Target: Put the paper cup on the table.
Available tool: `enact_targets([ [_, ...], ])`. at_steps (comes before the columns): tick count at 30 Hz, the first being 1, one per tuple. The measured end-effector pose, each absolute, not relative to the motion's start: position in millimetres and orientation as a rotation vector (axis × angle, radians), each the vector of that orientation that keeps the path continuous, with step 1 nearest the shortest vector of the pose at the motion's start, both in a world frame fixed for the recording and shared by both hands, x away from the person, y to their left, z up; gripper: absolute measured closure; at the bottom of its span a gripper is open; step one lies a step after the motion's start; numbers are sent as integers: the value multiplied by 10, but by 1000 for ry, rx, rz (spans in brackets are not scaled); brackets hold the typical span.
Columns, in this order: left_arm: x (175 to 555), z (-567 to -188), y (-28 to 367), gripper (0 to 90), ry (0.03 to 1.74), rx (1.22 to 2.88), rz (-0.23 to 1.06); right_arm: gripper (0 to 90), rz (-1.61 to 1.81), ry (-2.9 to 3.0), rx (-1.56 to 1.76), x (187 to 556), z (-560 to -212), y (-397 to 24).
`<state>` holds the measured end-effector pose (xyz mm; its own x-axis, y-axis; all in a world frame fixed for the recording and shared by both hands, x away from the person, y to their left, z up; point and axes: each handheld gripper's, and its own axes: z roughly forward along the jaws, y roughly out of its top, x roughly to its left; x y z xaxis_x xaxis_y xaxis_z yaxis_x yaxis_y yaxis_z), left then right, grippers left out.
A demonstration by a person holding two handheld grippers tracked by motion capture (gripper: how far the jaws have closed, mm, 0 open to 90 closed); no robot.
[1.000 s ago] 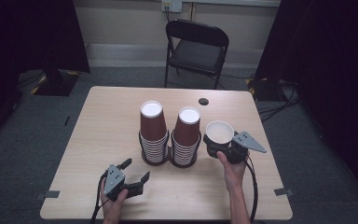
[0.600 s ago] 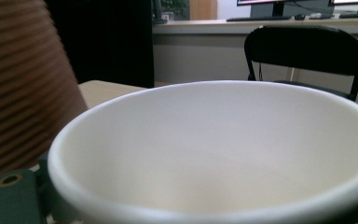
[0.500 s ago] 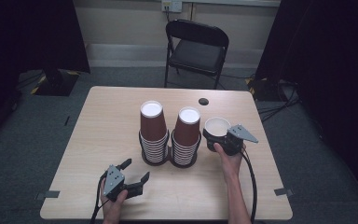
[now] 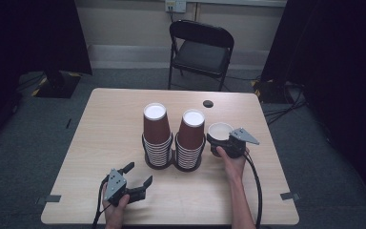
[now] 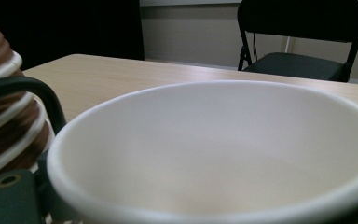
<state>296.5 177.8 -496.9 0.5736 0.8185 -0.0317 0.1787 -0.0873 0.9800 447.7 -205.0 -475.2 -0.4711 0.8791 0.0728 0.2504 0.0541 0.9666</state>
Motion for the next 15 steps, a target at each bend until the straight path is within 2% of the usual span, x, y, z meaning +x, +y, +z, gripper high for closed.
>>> enact_targets([
  [15,2945,-4973,1780,160,858,1583,679,84,1419,1788,1171,4392,-4795,-2151],
])
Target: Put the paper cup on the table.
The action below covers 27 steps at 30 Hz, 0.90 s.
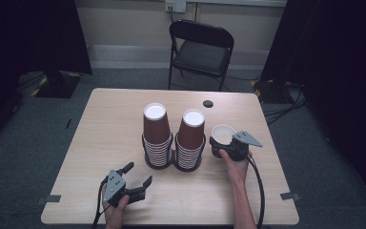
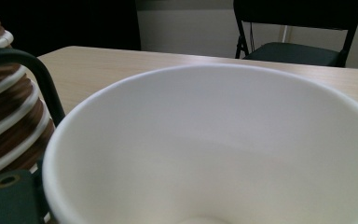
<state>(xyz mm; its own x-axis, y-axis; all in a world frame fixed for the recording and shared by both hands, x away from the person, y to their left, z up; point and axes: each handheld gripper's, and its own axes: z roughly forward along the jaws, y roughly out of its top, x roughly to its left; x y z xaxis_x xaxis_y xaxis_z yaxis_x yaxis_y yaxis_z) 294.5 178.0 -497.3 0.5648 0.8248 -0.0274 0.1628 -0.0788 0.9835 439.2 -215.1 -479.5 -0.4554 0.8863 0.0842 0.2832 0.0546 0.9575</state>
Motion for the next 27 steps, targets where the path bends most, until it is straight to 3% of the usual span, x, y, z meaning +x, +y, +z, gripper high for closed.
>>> enact_targets([
  [27,2951,-4973,1782,160,862,1584,668,103,1347,1882,1214,4410,-4851,-2136],
])
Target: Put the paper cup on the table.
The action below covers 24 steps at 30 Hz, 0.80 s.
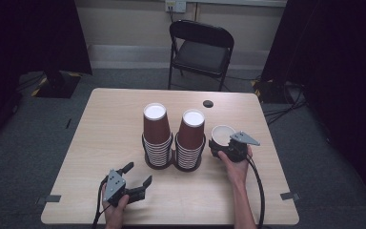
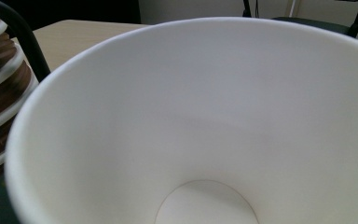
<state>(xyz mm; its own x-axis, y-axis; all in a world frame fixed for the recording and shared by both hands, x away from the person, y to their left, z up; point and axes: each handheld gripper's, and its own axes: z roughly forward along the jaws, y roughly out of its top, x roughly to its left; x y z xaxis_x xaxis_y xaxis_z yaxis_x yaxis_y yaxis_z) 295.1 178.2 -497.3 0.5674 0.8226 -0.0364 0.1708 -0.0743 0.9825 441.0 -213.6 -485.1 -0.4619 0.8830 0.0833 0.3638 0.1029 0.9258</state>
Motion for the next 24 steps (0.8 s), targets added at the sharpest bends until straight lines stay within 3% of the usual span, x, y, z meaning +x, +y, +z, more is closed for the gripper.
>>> enact_targets([
  [24,2949,-4973,1777,163,874,1580,670,139,1199,1968,1293,4305,-4897,-2180],
])
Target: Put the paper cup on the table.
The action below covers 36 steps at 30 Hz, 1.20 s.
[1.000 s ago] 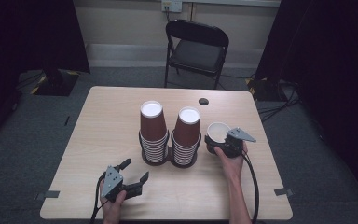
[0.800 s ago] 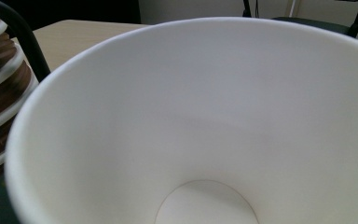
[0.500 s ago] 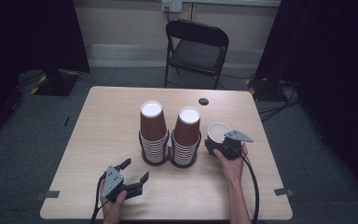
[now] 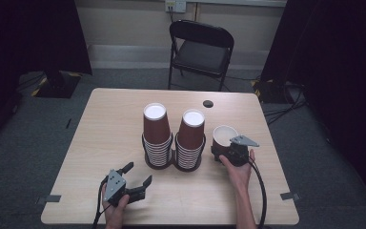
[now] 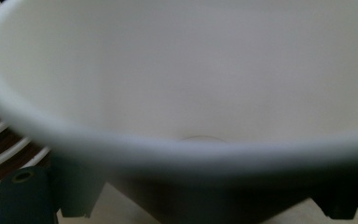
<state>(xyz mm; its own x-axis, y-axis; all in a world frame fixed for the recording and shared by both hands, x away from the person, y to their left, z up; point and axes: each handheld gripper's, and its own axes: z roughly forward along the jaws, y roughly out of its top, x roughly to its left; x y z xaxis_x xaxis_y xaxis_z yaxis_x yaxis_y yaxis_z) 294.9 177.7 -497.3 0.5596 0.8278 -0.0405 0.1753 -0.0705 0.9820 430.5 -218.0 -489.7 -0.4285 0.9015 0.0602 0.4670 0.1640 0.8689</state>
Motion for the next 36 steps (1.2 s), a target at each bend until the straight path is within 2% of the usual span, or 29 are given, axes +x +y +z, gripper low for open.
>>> enact_targets([
  [36,2958,-4970,1768,163,888,1588,684,133,1341,1746,1354,3651,-4822,-2322],
])
